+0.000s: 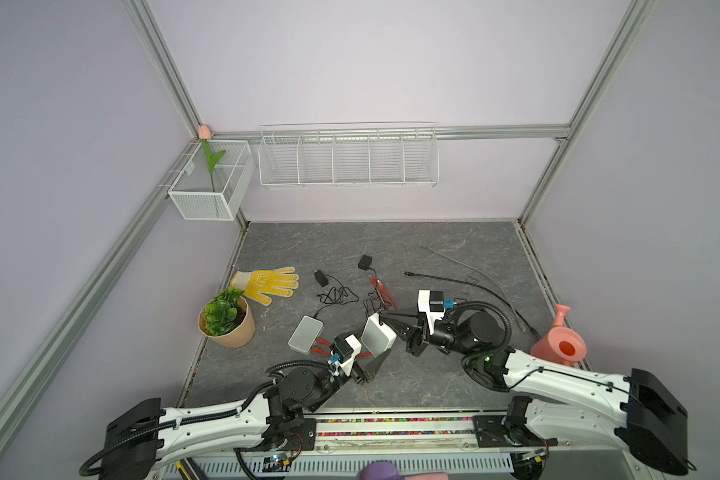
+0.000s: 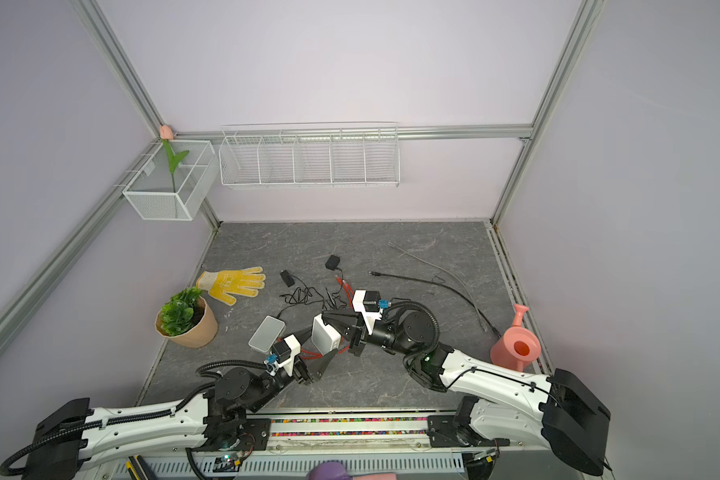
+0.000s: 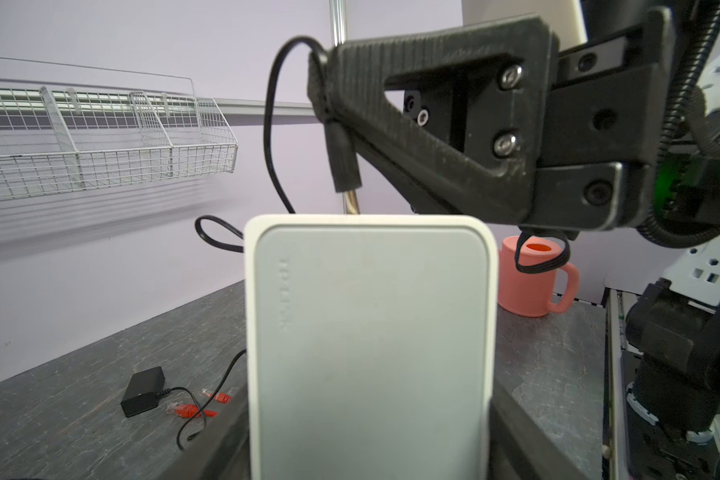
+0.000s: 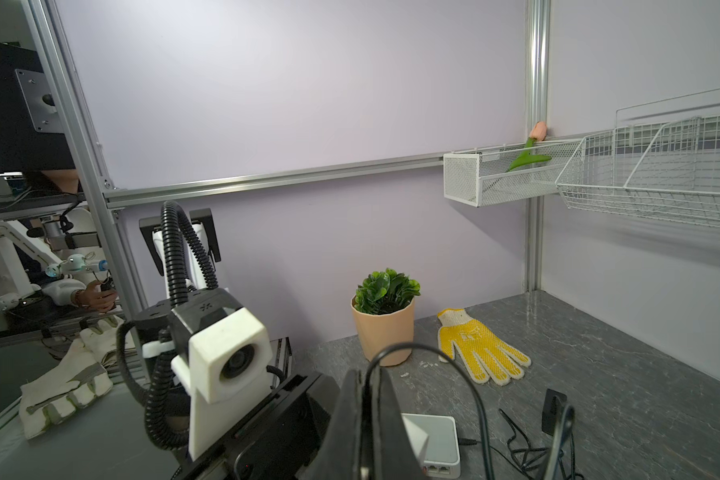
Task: Insert the plug into the switch port
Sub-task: 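Push the black power plug into the box port while left gripper holds it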
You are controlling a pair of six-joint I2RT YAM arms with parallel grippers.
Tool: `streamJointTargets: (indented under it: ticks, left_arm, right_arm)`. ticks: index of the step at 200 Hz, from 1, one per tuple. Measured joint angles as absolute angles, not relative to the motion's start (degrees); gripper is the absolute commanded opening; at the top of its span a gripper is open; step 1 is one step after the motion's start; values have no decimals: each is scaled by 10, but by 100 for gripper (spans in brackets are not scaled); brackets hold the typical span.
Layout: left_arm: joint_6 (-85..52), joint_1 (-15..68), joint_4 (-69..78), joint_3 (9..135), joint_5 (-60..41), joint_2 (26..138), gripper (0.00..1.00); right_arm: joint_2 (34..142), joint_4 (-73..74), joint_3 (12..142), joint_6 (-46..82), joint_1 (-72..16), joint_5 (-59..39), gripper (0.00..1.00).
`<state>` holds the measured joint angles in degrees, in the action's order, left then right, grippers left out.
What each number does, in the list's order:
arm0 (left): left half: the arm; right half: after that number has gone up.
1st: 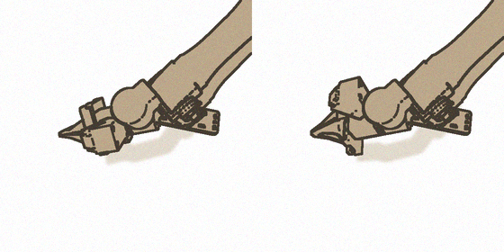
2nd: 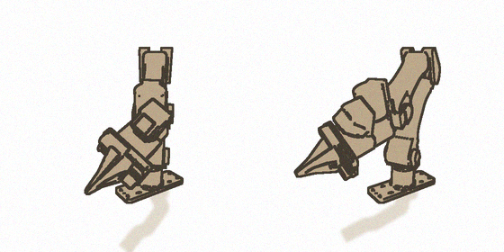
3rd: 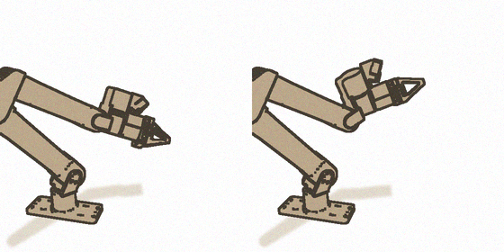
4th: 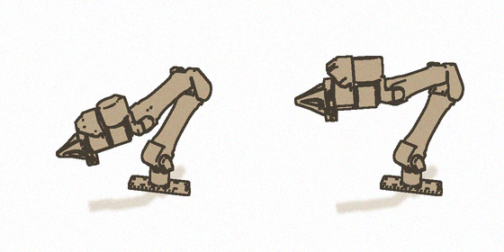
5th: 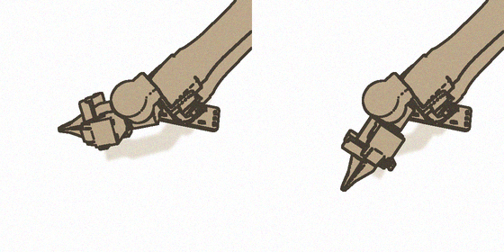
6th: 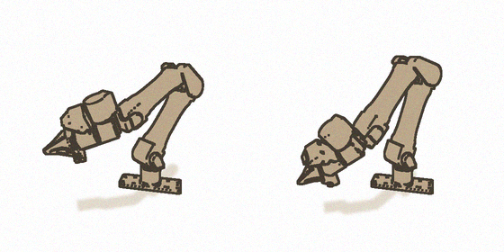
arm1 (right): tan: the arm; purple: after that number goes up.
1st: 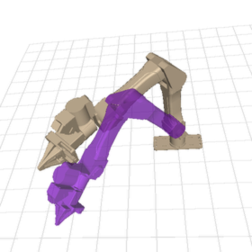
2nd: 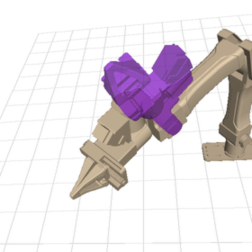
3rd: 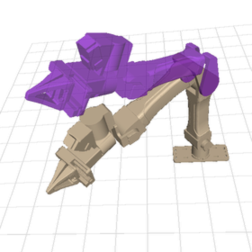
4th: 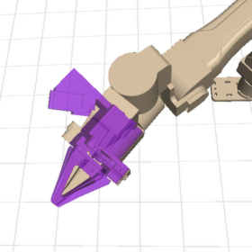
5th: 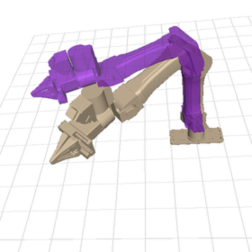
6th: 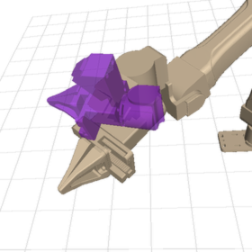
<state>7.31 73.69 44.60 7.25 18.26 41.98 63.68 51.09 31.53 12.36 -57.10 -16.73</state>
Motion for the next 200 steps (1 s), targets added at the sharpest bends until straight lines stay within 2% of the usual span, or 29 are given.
streamJointTargets:
  ticks: [200]
  left_arm:
    - [64, 737, 405, 72, 202, 378, 0]
  right_arm:
    - [651, 524, 315, 112, -575, -145, 6]
